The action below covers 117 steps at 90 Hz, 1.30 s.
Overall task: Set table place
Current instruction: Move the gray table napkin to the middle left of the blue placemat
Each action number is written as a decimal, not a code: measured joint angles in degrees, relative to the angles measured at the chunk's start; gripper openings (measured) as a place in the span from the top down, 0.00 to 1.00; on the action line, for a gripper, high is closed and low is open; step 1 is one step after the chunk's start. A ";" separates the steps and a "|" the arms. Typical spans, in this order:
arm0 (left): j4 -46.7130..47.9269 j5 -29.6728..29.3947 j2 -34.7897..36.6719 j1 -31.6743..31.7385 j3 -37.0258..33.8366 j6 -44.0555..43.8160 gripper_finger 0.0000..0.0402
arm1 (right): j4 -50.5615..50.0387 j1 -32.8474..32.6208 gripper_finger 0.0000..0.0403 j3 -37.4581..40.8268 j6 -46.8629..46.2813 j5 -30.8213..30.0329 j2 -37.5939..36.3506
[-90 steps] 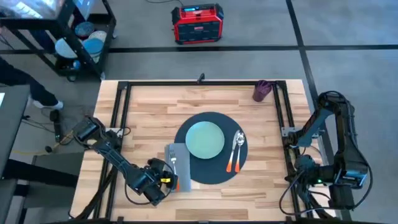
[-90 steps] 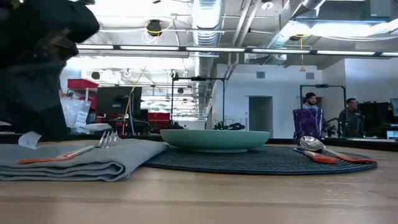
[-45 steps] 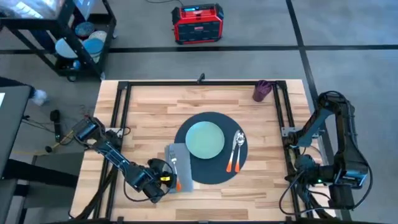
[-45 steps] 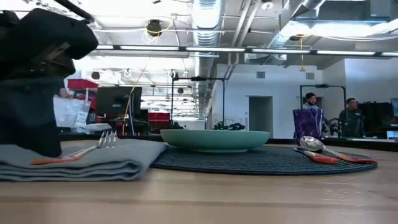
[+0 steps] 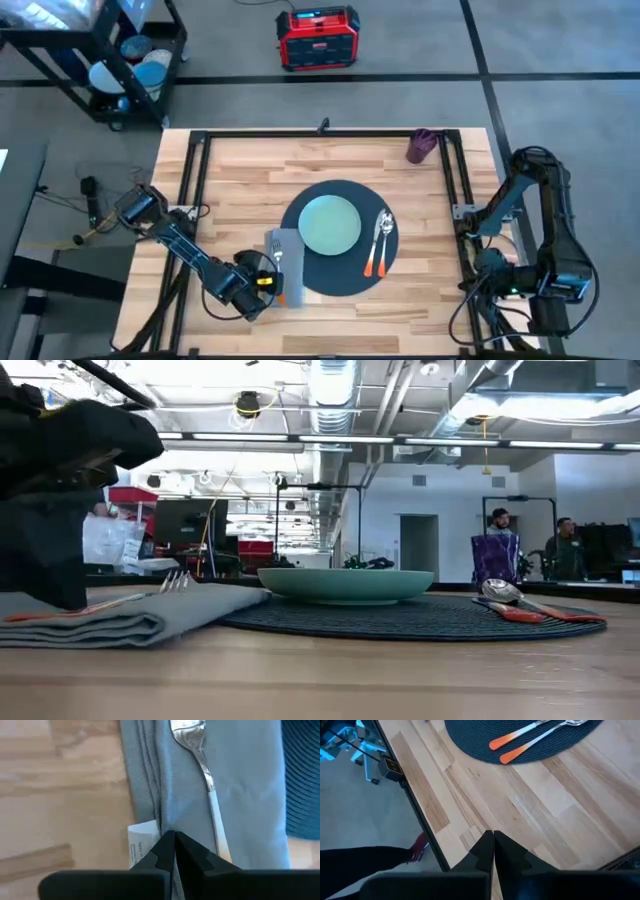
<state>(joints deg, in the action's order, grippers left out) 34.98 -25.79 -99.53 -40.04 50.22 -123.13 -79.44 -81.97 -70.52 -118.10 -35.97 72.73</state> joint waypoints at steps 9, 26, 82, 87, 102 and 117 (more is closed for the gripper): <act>2.56 1.07 0.29 0.69 -0.02 -0.34 1.00 | 0.19 0.00 1.00 0.00 -0.04 0.00 0.00; 6.36 2.36 0.51 2.48 -0.04 -0.94 1.00 | 0.17 0.00 1.00 0.00 -0.39 0.00 0.00; 1.49 -3.01 11.60 14.23 -11.54 -0.60 1.00 | 0.13 0.00 1.00 0.00 -0.55 -0.04 0.02; 1.26 -3.01 12.55 15.23 -12.35 -0.60 1.00 | 0.11 0.00 1.00 0.00 -0.55 -0.06 0.02; 0.98 -4.88 12.81 19.56 -13.20 -0.55 1.00 | 0.07 0.52 1.00 0.00 -0.52 -0.11 0.02; -7.39 -7.53 11.88 21.57 -13.27 2.21 1.00 | -0.03 1.20 1.00 0.00 0.07 -0.15 0.02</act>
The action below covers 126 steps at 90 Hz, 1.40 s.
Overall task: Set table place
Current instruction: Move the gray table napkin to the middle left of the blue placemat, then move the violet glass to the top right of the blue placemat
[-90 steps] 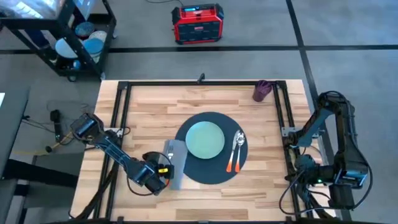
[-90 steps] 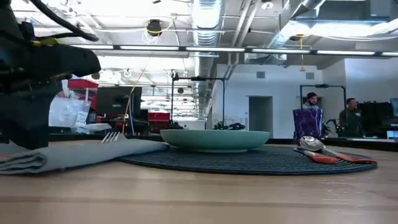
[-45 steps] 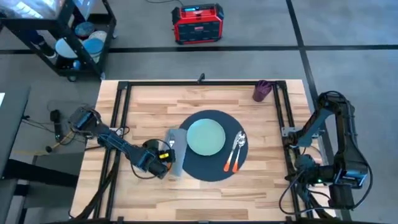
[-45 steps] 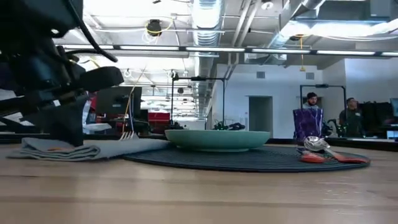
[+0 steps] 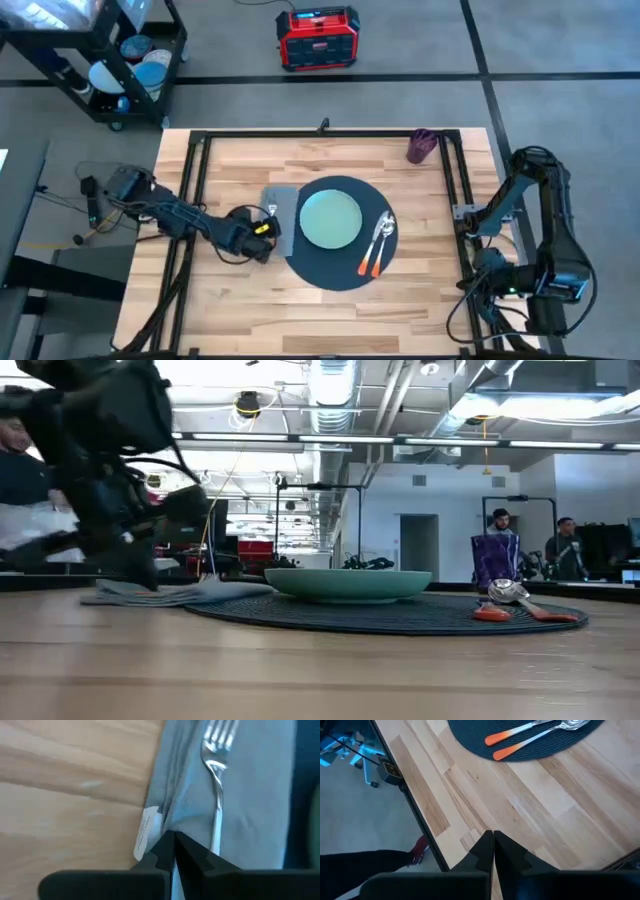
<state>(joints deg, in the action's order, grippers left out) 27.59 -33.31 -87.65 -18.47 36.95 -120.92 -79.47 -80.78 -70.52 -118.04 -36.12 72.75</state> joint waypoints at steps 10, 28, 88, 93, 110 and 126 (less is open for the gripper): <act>-4.69 -0.08 -0.81 -1.18 0.04 1.13 1.00 | 0.00 0.31 1.00 0.00 -0.02 0.00 0.00; -1.30 0.02 -0.53 -4.82 0.13 -2.12 1.00 | -0.03 0.31 1.00 0.00 -0.02 0.00 0.00; 3.05 -1.09 3.20 -12.06 2.47 1.61 1.00 | -1.43 0.31 1.00 0.00 -0.92 0.04 0.00; 5.11 -1.20 4.23 -12.76 3.03 2.98 1.00 | -1.65 0.31 1.00 0.00 -0.91 0.04 0.00; 7.68 -2.63 8.30 -15.11 3.52 1.34 1.00 | -3.01 0.31 1.00 0.00 -0.45 0.04 0.00; -9.42 -4.68 8.98 -13.84 4.40 15.01 1.00 | -8.54 1.07 1.00 0.00 -1.27 -0.02 0.00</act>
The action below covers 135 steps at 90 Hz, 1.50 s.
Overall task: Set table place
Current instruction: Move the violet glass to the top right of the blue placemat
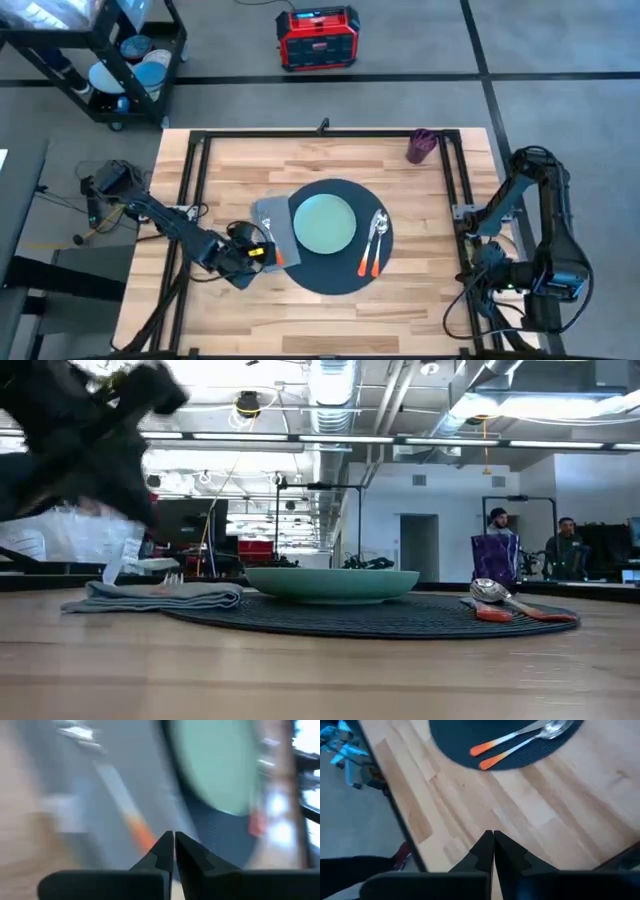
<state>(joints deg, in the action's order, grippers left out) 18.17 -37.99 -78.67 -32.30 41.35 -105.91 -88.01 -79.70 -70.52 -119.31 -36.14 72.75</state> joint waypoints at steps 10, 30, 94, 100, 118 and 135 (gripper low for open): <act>-1.90 -1.07 -0.62 4.00 4.89 10.31 1.00 | -1.44 3.08 1.00 2.21 -0.38 -5.52 -1.72; -4.42 -8.77 1.74 12.22 20.69 48.16 1.00 | -1.79 23.00 1.00 4.94 12.19 -21.82 -11.97; 6.99 -0.86 34.08 29.98 9.31 66.73 1.00 | 9.70 74.74 1.00 5.82 50.91 -18.37 -40.65; 4.98 -0.03 36.21 30.93 6.56 66.18 1.00 | 10.05 76.47 1.00 7.18 48.37 -16.16 -39.08; 3.49 2.05 40.06 32.82 3.21 65.33 1.00 | 21.37 89.06 1.00 9.94 57.60 -1.27 -33.52; 3.26 6.25 41.17 33.94 3.18 66.23 1.00 | 41.38 117.74 1.00 1.57 78.91 32.15 -25.20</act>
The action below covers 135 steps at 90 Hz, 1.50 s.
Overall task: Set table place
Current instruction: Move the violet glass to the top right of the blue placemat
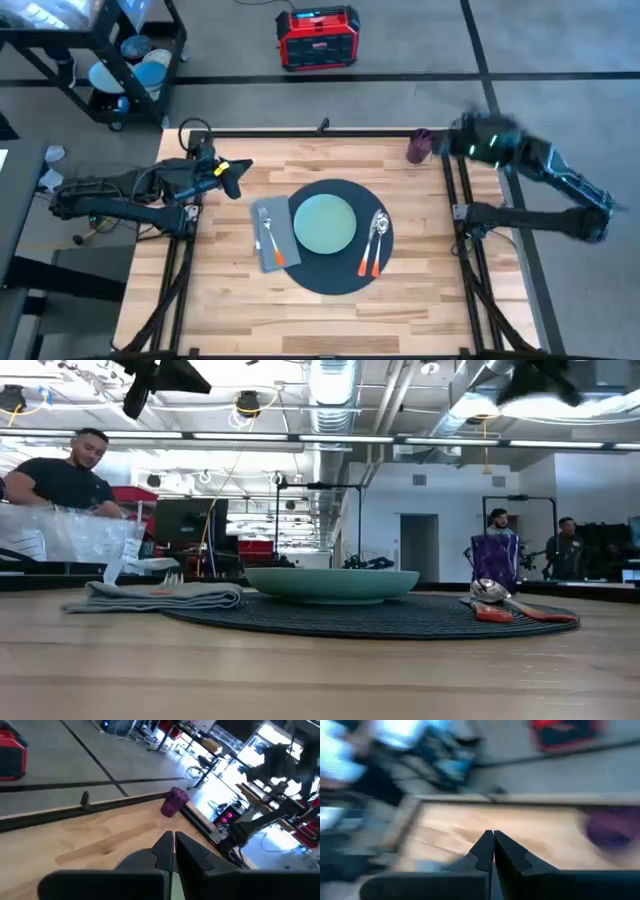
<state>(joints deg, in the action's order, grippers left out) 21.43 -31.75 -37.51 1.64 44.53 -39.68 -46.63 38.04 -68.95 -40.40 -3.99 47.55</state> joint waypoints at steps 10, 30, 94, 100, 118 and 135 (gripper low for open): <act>0.26 0.07 0.57 0.36 0.00 0.81 1.00 | -7.75 20.13 1.00 -8.41 9.28 18.53 8.08; 1.61 0.50 3.28 0.34 0.02 1.67 1.00 | -26.91 36.54 1.00 -12.94 25.65 36.80 22.15; 2.48 0.49 7.86 0.56 0.02 4.09 1.00 | -12.04 25.22 1.00 -0.31 20.09 13.71 21.73; 3.60 0.51 7.90 0.57 0.04 4.13 1.00 | -12.76 25.03 1.00 -0.30 20.04 11.95 22.71; 7.13 1.97 7.95 0.56 0.04 3.68 1.00 | -11.83 23.21 1.00 -0.23 15.40 4.49 26.19; 7.10 3.17 7.97 0.54 0.04 4.16 1.00 | -16.83 21.97 0.99 -0.52 13.85 1.39 31.38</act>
<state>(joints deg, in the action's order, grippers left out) 28.53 -28.57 -29.54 2.17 44.58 -35.53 -63.45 60.01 -69.47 -26.55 -2.60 78.93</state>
